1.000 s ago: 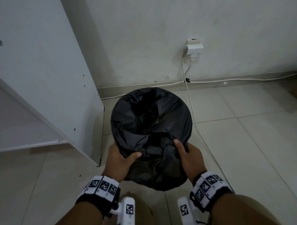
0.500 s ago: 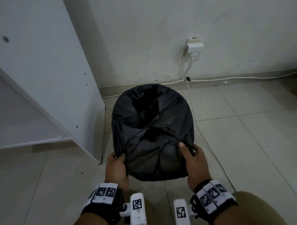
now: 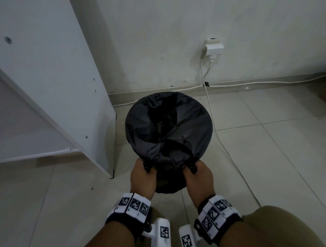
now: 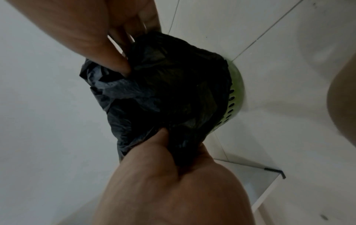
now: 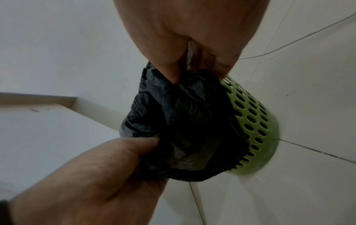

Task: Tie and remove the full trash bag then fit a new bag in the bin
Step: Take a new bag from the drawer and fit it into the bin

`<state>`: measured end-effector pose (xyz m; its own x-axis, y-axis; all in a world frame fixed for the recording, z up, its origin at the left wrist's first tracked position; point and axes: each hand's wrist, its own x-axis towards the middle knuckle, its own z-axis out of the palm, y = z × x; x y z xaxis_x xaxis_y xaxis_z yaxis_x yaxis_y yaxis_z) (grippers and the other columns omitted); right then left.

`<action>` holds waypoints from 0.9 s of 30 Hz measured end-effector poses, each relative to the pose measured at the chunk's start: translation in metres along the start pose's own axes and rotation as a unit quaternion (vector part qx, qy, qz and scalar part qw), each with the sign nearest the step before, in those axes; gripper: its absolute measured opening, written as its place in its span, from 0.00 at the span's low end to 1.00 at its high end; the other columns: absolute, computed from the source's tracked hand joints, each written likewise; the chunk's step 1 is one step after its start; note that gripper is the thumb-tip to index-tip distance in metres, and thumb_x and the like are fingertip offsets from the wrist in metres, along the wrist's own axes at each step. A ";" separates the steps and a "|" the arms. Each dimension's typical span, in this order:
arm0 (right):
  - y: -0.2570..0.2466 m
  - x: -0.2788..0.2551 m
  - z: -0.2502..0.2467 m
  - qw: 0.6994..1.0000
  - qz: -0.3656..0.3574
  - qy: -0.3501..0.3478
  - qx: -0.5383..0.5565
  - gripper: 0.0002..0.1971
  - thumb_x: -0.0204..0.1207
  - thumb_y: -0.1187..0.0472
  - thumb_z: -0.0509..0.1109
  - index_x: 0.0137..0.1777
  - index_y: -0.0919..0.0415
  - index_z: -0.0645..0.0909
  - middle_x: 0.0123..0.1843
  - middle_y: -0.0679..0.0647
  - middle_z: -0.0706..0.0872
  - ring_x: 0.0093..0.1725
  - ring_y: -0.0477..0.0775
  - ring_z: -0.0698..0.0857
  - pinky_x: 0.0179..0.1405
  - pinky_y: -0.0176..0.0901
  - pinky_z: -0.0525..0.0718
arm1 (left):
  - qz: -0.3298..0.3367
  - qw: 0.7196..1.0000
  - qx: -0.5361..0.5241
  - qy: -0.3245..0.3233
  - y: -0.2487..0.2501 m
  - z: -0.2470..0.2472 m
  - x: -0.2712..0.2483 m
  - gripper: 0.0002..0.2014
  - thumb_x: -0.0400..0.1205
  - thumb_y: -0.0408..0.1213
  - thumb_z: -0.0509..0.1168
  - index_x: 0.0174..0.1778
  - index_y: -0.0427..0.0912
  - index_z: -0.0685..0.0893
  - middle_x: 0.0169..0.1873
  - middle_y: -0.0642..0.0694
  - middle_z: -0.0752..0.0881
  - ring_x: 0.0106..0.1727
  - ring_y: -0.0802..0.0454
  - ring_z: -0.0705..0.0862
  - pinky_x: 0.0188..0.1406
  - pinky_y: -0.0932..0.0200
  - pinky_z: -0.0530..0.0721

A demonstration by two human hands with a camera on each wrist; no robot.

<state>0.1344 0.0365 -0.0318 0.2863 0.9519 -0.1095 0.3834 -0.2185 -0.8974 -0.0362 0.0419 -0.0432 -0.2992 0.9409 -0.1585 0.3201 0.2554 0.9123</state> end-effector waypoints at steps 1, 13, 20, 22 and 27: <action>-0.002 0.001 0.001 1.000 0.003 -0.001 0.017 0.09 0.78 0.63 0.69 0.39 0.66 0.82 0.35 0.57 0.87 0.37 0.54 0.85 0.35 0.45 0.81 | -0.005 1.000 -0.003 -0.004 0.000 0.001 0.001 0.07 0.84 0.34 0.66 0.57 0.43 0.83 0.49 0.45 0.88 0.52 0.46 0.86 0.47 0.53 0.82; -0.008 0.001 0.012 0.995 0.032 -0.050 0.074 0.02 0.69 0.64 0.71 0.38 0.62 0.85 0.34 0.56 0.90 0.38 0.58 0.90 0.42 0.62 0.90 | -0.025 0.998 -0.066 0.003 0.003 0.005 -0.021 0.06 0.85 0.28 0.64 0.52 0.41 0.75 0.38 0.49 0.83 0.39 0.52 0.82 0.31 0.73 0.74; -0.017 -0.007 0.016 0.986 0.037 -0.094 0.134 0.08 0.72 0.65 0.76 0.48 0.70 0.85 0.43 0.61 0.91 0.46 0.57 0.89 0.45 0.51 0.87 | -0.046 0.990 -0.125 -0.054 0.008 0.002 -0.019 0.10 0.81 0.36 0.69 0.36 0.35 0.88 0.30 0.32 0.87 0.30 0.40 0.83 0.32 0.44 0.84; -0.021 -0.009 0.015 0.977 0.041 -0.129 0.166 0.09 0.72 0.65 0.78 0.52 0.64 0.87 0.46 0.56 0.93 0.47 0.50 0.91 0.43 0.38 0.87 | -0.058 0.987 -0.131 -0.078 0.007 0.003 -0.021 0.15 0.80 0.44 0.67 0.39 0.34 0.87 0.31 0.27 0.85 0.33 0.29 0.85 0.39 0.30 0.87; -0.020 -0.006 0.020 0.972 0.041 -0.163 0.164 0.17 0.66 0.58 0.81 0.55 0.56 0.88 0.50 0.51 0.93 0.52 0.50 0.91 0.56 0.55 0.89 | -0.114 0.966 -0.196 -0.126 0.020 0.003 -0.024 0.13 0.88 0.31 0.61 0.48 0.26 0.87 0.34 0.20 0.85 0.29 0.32 0.84 0.29 0.41 0.85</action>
<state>0.1077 0.0389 -0.0217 -0.0093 0.9636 -0.2670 0.0557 -0.2661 -0.9623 -0.0195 0.0255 -0.0222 -0.0777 0.9074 -0.4130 -0.1082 0.4041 0.9083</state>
